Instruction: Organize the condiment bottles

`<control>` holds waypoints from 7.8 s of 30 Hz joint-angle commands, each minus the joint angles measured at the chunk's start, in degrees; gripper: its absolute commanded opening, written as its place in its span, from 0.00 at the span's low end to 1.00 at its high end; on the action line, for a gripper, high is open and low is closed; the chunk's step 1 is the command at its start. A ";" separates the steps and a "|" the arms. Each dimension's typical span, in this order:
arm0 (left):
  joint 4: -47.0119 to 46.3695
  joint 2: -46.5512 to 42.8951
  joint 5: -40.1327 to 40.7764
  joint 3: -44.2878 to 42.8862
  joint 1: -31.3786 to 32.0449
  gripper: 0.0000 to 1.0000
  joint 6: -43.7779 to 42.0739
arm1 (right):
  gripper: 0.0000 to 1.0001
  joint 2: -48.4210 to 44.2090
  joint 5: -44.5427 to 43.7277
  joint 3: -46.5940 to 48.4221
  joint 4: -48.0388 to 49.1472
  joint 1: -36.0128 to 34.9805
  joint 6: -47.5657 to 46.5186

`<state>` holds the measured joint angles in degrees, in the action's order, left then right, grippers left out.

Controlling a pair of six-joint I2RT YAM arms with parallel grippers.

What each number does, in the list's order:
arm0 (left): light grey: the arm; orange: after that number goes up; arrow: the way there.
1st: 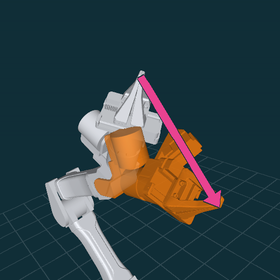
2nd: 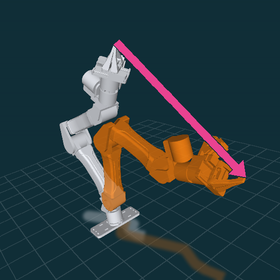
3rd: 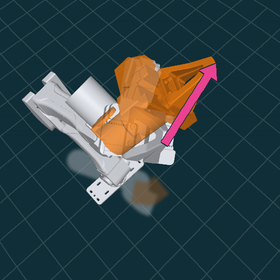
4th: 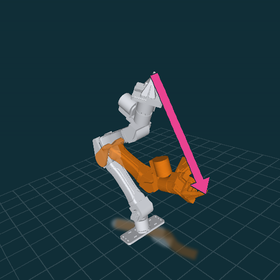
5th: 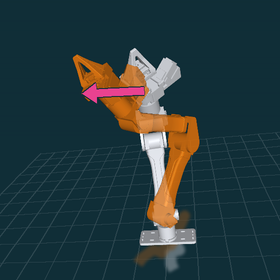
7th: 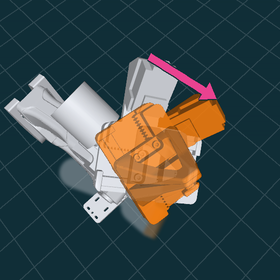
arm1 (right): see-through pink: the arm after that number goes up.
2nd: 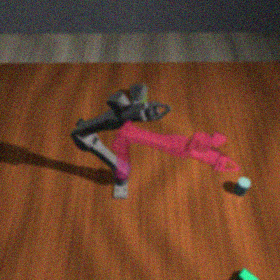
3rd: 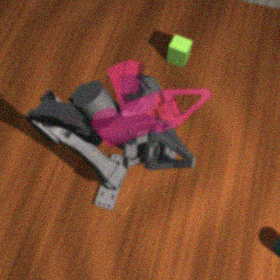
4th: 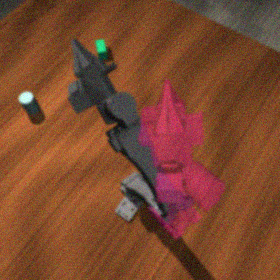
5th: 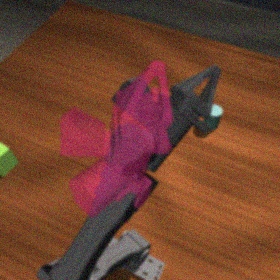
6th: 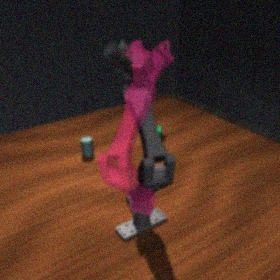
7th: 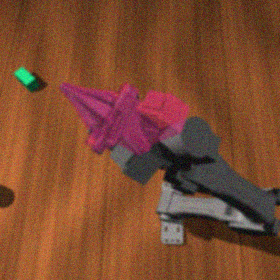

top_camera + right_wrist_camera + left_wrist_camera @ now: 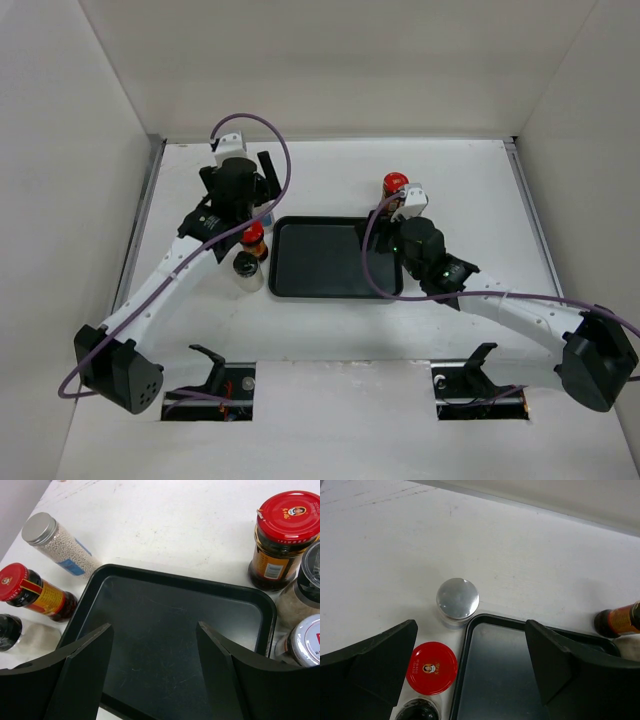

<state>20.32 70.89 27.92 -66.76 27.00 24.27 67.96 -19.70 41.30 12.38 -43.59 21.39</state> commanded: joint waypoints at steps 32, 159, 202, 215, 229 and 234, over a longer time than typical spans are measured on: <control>-2.29 22.00 3.37 -8.48 -3.85 0.94 -3.27 | 0.79 0.24 0.72 0.36 3.70 -2.06 -0.38; -53.01 -36.08 -1.56 52.79 5.21 0.91 10.27 | 0.44 24.93 -0.16 41.76 -17.49 5.24 -11.98; -52.66 -39.43 -2.43 54.11 5.56 0.90 10.44 | 1.00 18.60 -13.62 24.53 -21.61 17.53 -4.69; -52.92 -38.55 -2.43 54.19 5.47 0.90 10.44 | 0.63 24.94 -10.52 25.77 -16.62 20.00 -4.59; -53.10 -37.85 -2.43 54.02 5.56 0.90 10.44 | 0.54 16.58 -7.98 22.87 -10.62 8.67 -7.60; -53.36 -37.85 -2.43 54.11 5.65 0.90 10.44 | 0.54 19.66 -7.98 21.98 -10.01 4.45 -6.01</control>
<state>-30.24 33.19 26.24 -12.97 32.34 34.37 86.59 -27.70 63.40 -2.52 -38.00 13.93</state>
